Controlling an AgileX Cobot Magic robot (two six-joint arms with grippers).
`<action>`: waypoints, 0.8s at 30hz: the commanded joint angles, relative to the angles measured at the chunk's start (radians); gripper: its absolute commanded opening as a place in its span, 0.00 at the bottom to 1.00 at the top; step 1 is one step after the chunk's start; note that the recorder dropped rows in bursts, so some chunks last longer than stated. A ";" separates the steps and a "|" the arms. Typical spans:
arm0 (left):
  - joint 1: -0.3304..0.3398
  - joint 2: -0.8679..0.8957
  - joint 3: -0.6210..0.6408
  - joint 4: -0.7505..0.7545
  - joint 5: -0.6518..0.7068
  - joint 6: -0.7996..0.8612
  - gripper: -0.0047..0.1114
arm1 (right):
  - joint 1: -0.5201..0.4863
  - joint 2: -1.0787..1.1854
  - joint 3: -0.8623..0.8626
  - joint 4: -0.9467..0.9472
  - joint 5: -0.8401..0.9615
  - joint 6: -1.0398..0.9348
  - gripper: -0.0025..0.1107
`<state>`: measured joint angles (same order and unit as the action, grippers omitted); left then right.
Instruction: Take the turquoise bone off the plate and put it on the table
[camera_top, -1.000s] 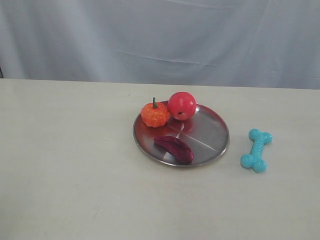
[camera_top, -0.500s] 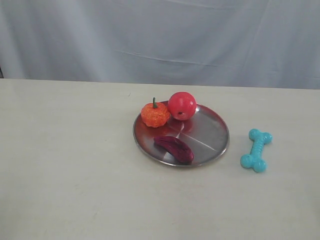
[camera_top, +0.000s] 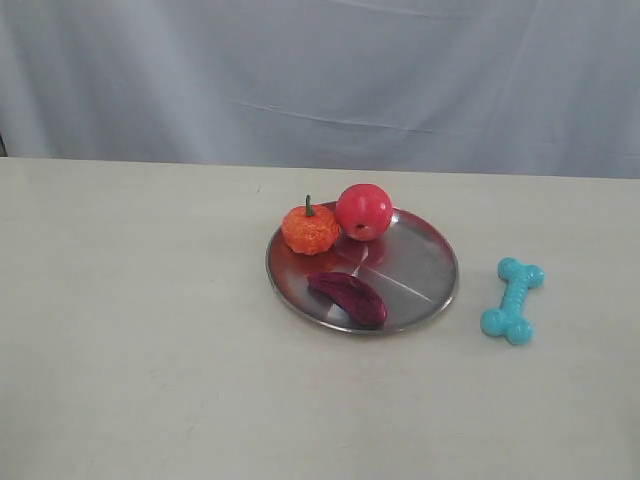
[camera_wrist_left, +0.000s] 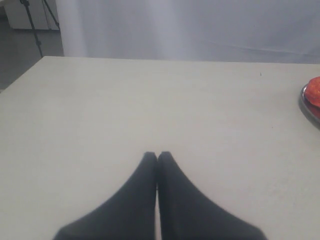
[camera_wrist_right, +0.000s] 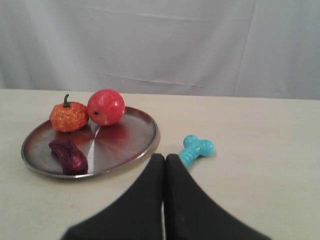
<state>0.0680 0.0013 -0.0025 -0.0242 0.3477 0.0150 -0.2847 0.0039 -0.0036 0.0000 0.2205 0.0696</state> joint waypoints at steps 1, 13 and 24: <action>-0.008 -0.001 0.003 -0.001 -0.005 -0.004 0.04 | -0.002 -0.004 0.004 0.000 0.087 -0.025 0.02; -0.008 -0.001 0.003 -0.001 -0.005 -0.004 0.04 | -0.002 -0.004 0.004 0.000 0.128 -0.026 0.02; -0.008 -0.001 0.003 -0.001 -0.005 -0.004 0.04 | -0.002 -0.004 0.004 0.000 0.128 -0.026 0.02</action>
<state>0.0680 0.0013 -0.0025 -0.0242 0.3477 0.0150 -0.2847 0.0039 -0.0036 0.0000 0.3487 0.0522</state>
